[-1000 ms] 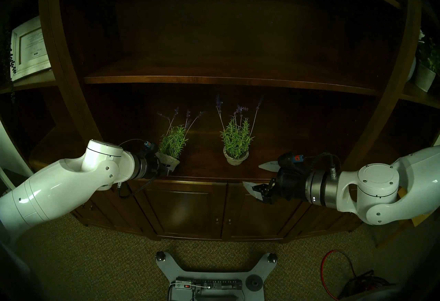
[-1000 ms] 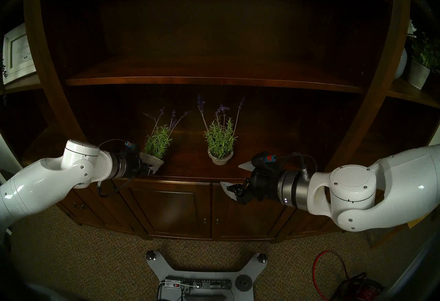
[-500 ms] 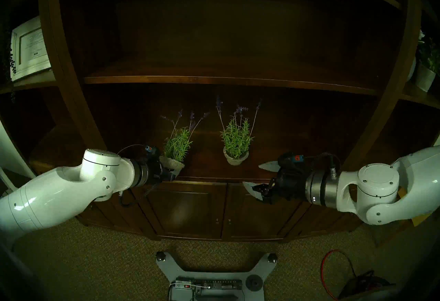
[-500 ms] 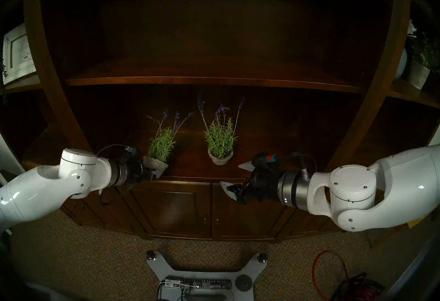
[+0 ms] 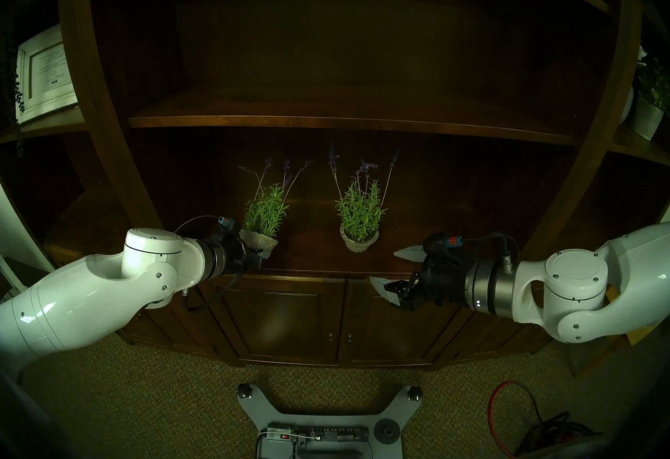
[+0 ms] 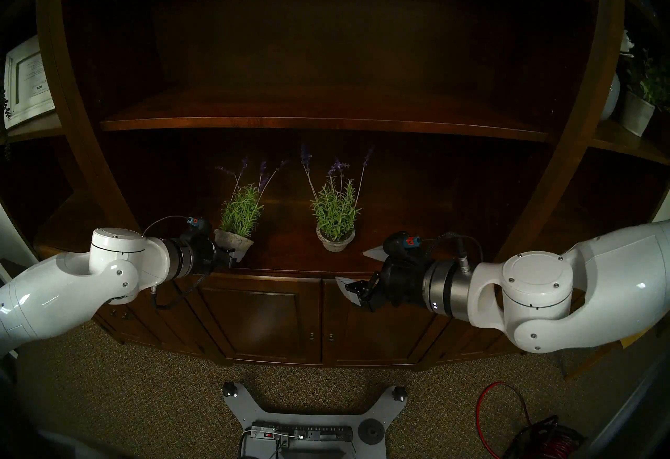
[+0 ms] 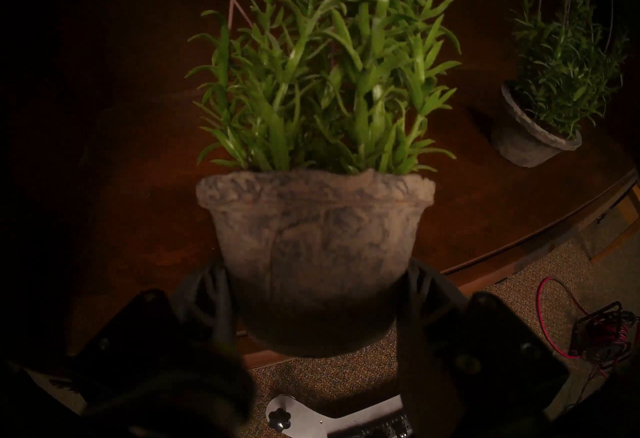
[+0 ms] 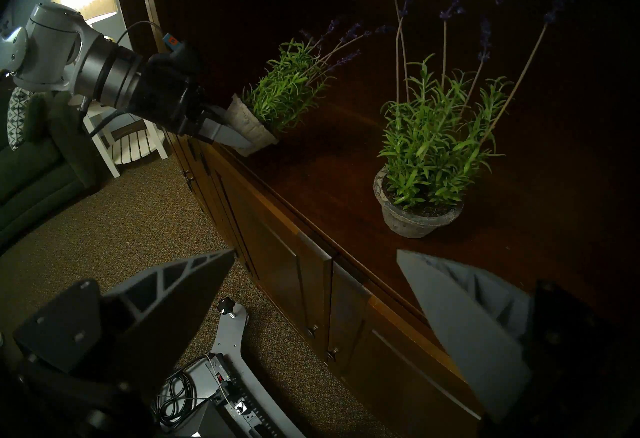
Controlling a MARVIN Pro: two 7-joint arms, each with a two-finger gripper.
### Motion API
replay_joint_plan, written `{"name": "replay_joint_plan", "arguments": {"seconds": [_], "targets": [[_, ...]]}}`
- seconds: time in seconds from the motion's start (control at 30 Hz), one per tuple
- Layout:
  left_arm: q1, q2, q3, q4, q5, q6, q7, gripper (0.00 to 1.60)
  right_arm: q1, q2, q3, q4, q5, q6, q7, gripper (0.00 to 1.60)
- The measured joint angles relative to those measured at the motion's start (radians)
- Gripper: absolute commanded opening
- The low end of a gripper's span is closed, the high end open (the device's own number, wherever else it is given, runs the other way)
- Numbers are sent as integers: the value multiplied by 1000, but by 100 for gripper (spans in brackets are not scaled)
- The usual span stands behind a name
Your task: Place the fake decorative plant upright
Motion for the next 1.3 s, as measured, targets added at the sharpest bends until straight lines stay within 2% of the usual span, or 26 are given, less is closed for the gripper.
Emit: {"name": "replay_joint_plan", "arguments": {"seconds": [0.4, 0.9, 1.3], "targets": [[1, -75, 46, 95, 158, -133, -64, 0, 0, 0, 0, 0, 0, 0, 0, 160], [37, -154, 96, 136, 358, -327, -107, 0, 0, 1, 0, 0, 0, 0, 0, 160], [81, -174, 120, 191, 405, -431, -129, 0, 0, 1, 0, 0, 0, 0, 0, 160]]}}
